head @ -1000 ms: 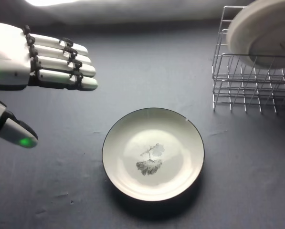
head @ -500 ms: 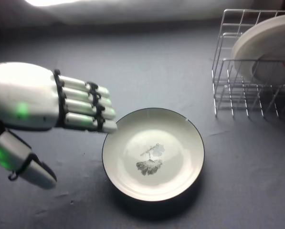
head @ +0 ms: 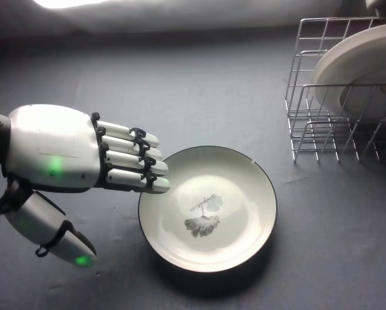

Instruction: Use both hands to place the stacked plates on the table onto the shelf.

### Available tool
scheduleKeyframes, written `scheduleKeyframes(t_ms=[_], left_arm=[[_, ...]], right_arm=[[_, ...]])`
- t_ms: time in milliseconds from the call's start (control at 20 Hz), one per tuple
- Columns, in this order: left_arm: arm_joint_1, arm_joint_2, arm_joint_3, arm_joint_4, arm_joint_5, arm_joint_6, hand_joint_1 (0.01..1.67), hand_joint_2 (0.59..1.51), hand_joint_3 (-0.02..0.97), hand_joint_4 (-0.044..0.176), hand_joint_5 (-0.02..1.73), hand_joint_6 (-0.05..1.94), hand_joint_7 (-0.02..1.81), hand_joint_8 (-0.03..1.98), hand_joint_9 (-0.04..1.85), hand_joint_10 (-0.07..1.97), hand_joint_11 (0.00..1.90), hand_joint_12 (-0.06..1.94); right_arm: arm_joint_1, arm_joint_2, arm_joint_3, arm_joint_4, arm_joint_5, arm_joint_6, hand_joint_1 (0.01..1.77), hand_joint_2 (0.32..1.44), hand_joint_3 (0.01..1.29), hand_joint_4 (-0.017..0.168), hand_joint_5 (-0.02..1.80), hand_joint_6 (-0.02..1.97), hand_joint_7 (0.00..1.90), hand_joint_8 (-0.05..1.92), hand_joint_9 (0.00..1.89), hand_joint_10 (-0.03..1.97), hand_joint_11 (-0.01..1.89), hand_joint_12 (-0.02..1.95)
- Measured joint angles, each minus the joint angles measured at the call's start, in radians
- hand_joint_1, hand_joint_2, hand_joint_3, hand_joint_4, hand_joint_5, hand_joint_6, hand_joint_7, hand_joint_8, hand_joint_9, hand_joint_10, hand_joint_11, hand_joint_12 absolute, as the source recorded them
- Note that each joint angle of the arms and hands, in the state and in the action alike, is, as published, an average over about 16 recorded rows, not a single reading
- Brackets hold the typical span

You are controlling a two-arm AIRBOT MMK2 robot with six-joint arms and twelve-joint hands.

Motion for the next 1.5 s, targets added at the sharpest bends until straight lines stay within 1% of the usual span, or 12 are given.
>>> scheduleKeyframes(t_ms=[100,200,400,650,850,950,1050,1250,1500], left_arm=[[0.005,-0.004,-0.007,0.0,0.015,0.0,0.01,1.096,0.018,0.002,0.02,0.0,0.02,-0.01,0.02,0.01,0.02,0.0],[0.009,-0.006,-0.014,0.001,0.026,0.0,0.01,1.095,0.018,0.002,0.02,0.0,0.02,-0.01,0.02,0.01,0.02,0.0],[0.015,-0.011,-0.028,0.002,0.047,-0.001,0.01,1.095,0.018,0.002,0.02,0.0,0.02,-0.01,0.02,0.01,0.02,0.0],[0.026,-0.017,-0.04,0.004,0.072,-0.002,0.01,1.096,0.018,0.002,0.02,0.0,0.01,-0.01,0.02,0.01,0.02,0.0],[0.036,-0.025,-0.046,0.003,0.088,-0.003,0.01,1.098,0.019,0.002,0.02,0.0,0.01,-0.01,0.02,0.01,0.02,0.0],[0.042,-0.028,-0.048,0.001,0.095,-0.003,0.01,1.1,0.019,0.002,0.02,0.0,0.01,-0.01,0.02,0.01,0.02,0.0],[0.05,-0.032,-0.048,-0.002,0.1,-0.002,0.01,1.102,0.019,0.002,0.02,0.0,0.02,-0.01,0.02,0.01,0.02,-0.01],[0.072,-0.039,-0.046,-0.008,0.108,-0.001,0.01,1.104,0.019,0.001,0.02,0.0,0.02,-0.01,0.02,0.01,0.02,-0.01],[0.11,-0.045,-0.04,-0.02,0.115,-0.003,0.02,1.102,0.018,-0.002,0.01,-0.01,0.01,-0.01,0.02,0.0,0.01,-0.02]], right_arm=[[0.023,0.0,-0.011,-0.049,0.005,0.0,1.13,1.15,0.01,-0.002,0.55,0.67,0.66,0.5,0.53,0.85,0.31,1.52],[0.044,-0.002,-0.022,-0.119,0.017,-0.001,1.1,1.16,0.01,-0.004,0.48,0.54,0.58,0.37,0.43,0.76,0.21,1.42],[0.075,-0.009,-0.045,-0.296,0.059,-0.001,1.01,1.14,0.01,-0.002,0.32,0.28,0.41,0.13,0.26,0.49,0.09,1.05],[0.081,-0.018,-0.078,-0.545,0.113,-0.003,0.88,1.06,0.01,-0.001,0.16,0.14,0.21,0.05,0.12,0.26,0.03,0.58],[0.064,-0.026,-0.098,-0.738,0.154,-0.005,0.7,0.97,0.01,0.0,0.06,0.04,0.08,0.02,0.04,0.09,0.02,0.21],[0.054,-0.029,-0.107,-0.812,0.165,-0.005,0.61,0.94,0.01,0.001,0.03,0.02,0.04,0.02,0.03,0.02,0.02,0.08],[0.044,-0.033,-0.114,-0.869,0.171,-0.006,0.53,0.9,0.01,0.002,0.02,0.01,0.01,0.02,0.02,-0.01,0.02,0.0],[0.026,-0.039,-0.125,-0.949,0.171,-0.006,0.42,0.85,0.01,0.004,0.02,0.01,0.01,0.02,0.02,-0.01,0.02,0.0],[0.016,-0.048,-0.129,-1.006,0.167,-0.005,0.34,0.83,0.01,0.007,0.02,0.01,0.01,0.02,0.02,-0.01,0.02,0.0]])
